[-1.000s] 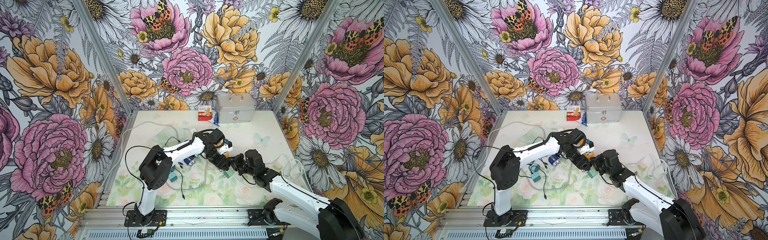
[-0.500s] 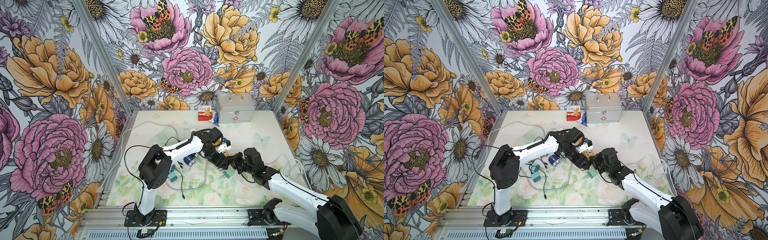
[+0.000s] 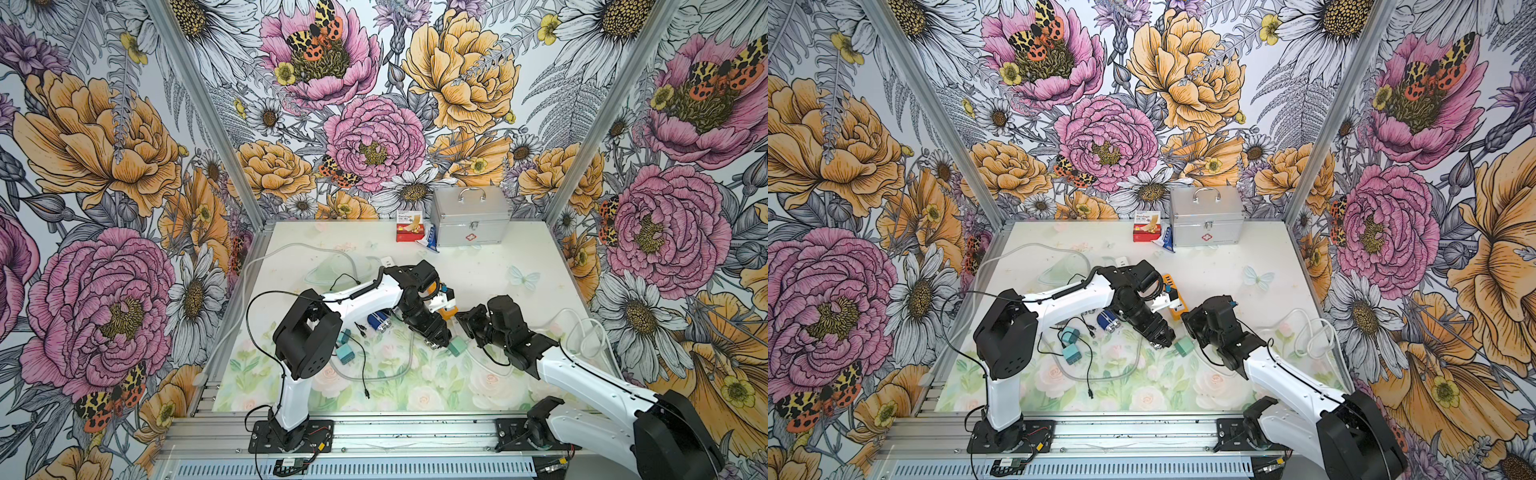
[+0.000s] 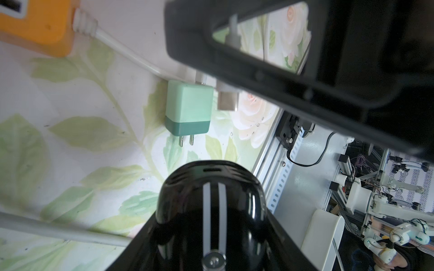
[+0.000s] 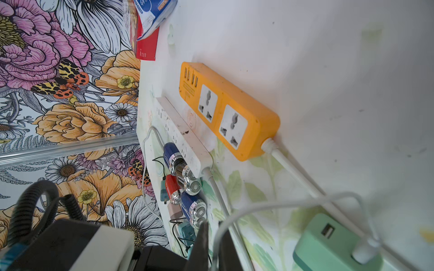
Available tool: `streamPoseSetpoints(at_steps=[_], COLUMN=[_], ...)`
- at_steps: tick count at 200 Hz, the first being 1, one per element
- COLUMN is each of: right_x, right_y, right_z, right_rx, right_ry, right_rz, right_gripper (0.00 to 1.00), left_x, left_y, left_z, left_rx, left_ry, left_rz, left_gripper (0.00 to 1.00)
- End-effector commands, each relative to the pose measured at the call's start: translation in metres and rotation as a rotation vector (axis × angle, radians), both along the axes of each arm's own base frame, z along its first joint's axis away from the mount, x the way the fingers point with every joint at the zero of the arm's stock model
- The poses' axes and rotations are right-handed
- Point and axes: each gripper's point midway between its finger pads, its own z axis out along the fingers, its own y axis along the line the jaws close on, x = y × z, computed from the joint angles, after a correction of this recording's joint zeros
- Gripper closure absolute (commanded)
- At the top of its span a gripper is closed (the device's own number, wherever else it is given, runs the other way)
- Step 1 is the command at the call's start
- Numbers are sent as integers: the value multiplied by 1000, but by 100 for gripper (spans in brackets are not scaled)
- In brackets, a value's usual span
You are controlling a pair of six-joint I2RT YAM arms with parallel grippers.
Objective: Unplug the electric shaver
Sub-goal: Remove the charging cable from the electric shaver, then place the charging cable at the center of the board.
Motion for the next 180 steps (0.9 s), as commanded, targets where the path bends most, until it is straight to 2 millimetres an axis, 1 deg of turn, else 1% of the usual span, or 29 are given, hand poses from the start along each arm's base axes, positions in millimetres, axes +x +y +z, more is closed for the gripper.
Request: streamPoseSetpoints(at_steps=[1, 21, 30, 38, 47, 49, 51, 62, 78, 87, 108, 125, 147, 180], right_x=[15, 17, 17, 17, 18, 18, 18, 20, 25, 27, 28, 25, 22, 19], right_y=[1, 4, 7, 10, 14, 15, 16, 21, 31, 36, 43, 44, 43, 40], right_z=[15, 15, 13, 10, 5, 4, 3, -3, -9, -11, -17, -23, -27, -30], right_rx=[-10, -28, -47, -58, -65, -68, -70, -72, -77, -87, -140, -191, -249, -309], right_ry=[-53, -57, -53, -48, -35, -32, -31, -12, 9, 16, 47, 72, 90, 95], right_rz=[-10, 20, 50, 80, 115, 121, 130, 183, 264, 306, 395, 448, 492, 539], right_gripper=[100, 100, 100, 100, 100, 100, 100, 100, 100, 100, 99, 97, 90, 70], left_x=[-3, 10, 21, 35, 50, 52, 55, 70, 90, 103, 124, 134, 147, 165], left_y=[1, 8, 15, 23, 33, 36, 38, 50, 72, 88, 124, 148, 167, 180], left_z=[25, 27, 28, 31, 29, 40, 43, 50, 56, 58, 58, 56, 55, 46], left_rx=[-65, -35, -1, 31, 76, 63, 64, 93, 148, 193, 272, 300, 316, 347], left_ry=[-25, -87, -142, -193, -232, -256, -268, -316, -375, -414, -445, -440, -435, -418], left_rz=[-19, 13, 44, 90, 143, 157, 170, 237, 343, 418, 576, 690, 797, 907], left_gripper=[51, 51, 51, 51, 51, 51, 51, 51, 51, 51, 51, 51, 51, 51])
